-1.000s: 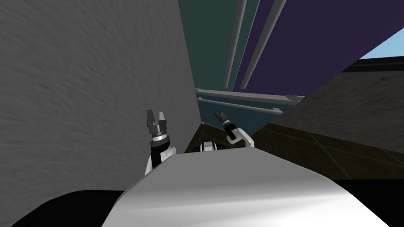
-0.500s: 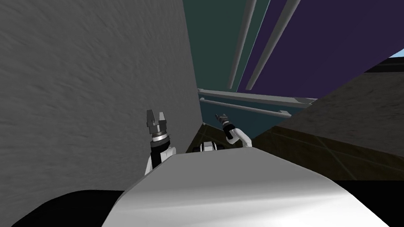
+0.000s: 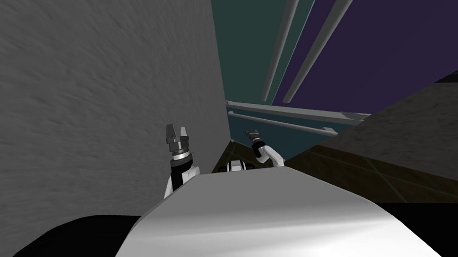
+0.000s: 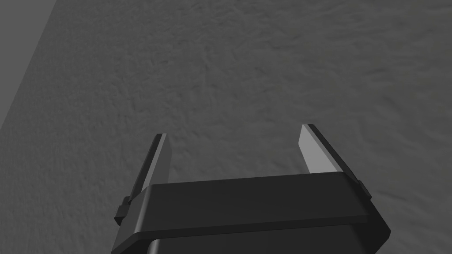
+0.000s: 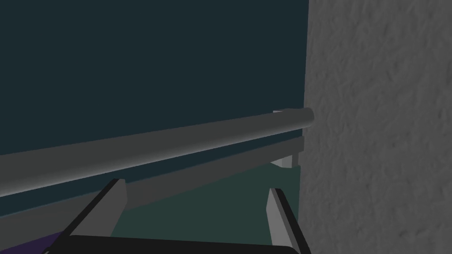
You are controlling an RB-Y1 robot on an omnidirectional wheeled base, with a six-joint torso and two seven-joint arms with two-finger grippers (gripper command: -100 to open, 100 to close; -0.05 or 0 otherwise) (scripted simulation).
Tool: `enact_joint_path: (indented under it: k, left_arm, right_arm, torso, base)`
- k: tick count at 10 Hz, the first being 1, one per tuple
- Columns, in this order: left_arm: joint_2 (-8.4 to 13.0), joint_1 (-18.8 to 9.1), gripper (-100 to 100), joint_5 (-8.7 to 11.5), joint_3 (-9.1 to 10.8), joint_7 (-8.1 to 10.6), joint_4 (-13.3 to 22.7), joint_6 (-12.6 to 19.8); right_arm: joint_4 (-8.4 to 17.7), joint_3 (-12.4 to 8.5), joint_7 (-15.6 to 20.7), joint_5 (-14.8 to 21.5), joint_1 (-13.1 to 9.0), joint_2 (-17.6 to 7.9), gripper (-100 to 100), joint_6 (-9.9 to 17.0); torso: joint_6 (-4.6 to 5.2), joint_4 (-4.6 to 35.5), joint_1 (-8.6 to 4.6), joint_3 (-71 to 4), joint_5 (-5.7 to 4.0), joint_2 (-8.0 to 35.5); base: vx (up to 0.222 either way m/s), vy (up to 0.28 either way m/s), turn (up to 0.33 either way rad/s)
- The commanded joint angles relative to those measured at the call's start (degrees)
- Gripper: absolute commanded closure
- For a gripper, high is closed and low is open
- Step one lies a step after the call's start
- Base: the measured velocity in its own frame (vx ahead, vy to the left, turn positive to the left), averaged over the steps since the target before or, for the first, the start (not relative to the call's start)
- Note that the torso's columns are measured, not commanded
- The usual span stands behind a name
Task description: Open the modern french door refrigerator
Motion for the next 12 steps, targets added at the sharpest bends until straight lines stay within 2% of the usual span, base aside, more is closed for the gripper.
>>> enact_joint_path:
  k: [1,2,3,4,5,6,7,8,9,10,11,12]
  left_arm:
    - [0.0,0.0,0,0.0,0.0,0.0,0.0,0.0]
    - [0.0,0.0,0,0.0,0.0,0.0,0.0,0.0]
    - [0.0,0.0,0,0.0,0.0,0.0,0.0,0.0]
    - [0.0,0.0,0,0.0,0.0,0.0,0.0,0.0]
    - [0.0,0.0,0,0.0,0.0,0.0,0.0,0.0]
    - [0.0,0.0,0,0.0,0.0,0.0,0.0,0.0]
    - [0.0,0.0,0,0.0,0.0,0.0,0.0,0.0]
    - [0.0,0.0,0,0.0,0.0,0.0,0.0,0.0]
    - [0.0,0.0,0,0.0,0.0,0.0,0.0,0.0]
    - [0.0,0.0,0,0.0,0.0,0.0,0.0,0.0]
    - [0.0,0.0,0,0.0,0.0,0.0,0.0,0.0]
    - [0.0,0.0,0,0.0,0.0,0.0,0.0,0.0]
  right_arm:
    - [1.4,0.4,0.3,2.1,-0.4,-0.1,-100,3.2]
    - [3.7,1.6,1.1,4.7,-1.3,-0.8,-100,5.6]
    - [3.7,1.6,1.1,5.2,-1.3,-0.8,-100,7.0]
    - [6.0,2.9,2.0,7.3,-2.0,-1.4,-100,8.7]
    - [6.0,2.9,2.0,8.0,-2.0,-1.4,-100,10.8]
    - [6.0,2.9,2.0,8.2,-2.0,-1.4,-100,11.5]
    - [8.3,4.1,2.7,10.1,-2.7,-2.0,-100,13.9]
    - [8.3,4.1,2.7,11.1,-2.7,-2.0,-100,15.3]
    - [10.5,5.3,3.4,12.7,-3.3,-2.7,-100,17.1]
    - [10.6,5.3,3.4,13.9,-3.3,-2.7,-100,18.9]
    - [10.6,5.3,3.4,13.9,-3.3,-2.7,-100,19.5]
    - [12.9,6.5,4.0,16.5,-3.8,-3.4,-100,21.6]
  torso:
    - [0.03,0.0,0.03,0.0,0.01,0.0]
    - [0.02,0.0,-0.02,0.0,0.01,0.1]
    - [0.0,0.0,0.01,0.0,0.0,0.0]
    - [0.03,0.0,-0.01,0.0,0.01,0.0]
    - [0.01,0.0,-0.03,0.0,0.0,0.0]
    - [0.03,0.0,-0.04,0.0,0.0,0.0]
    - [0.03,0.0,0.0,0.1,0.0,0.1]
    - [0.01,0.0,0.04,0.0,0.02,0.0]
    - [0.02,0.0,0.02,0.0,0.02,0.0]
    - [0.02,0.0,0.01,0.0,0.01,0.0]
    - [0.02,0.0,-0.01,0.0,0.0,0.0]
    - [0.03,0.0,-0.04,0.0,0.0,0.1]
  base:
    - [0.029,0.016,-0.001]
    - [0.052,0.023,0.069]
    - [0.054,0.021,0.04]
    - [0.071,0.012,0.059]
    - [0.067,0.006,0.033]
    - [0.034,0.011,-0.005]
    - [0.057,0.024,0.058]
    - [0.055,0.019,0.033]
    - [0.064,0.021,0.048]
    - [0.058,0.018,0.027]
    - [0.028,0.009,0.0]
    - [0.044,0.005,0.052]
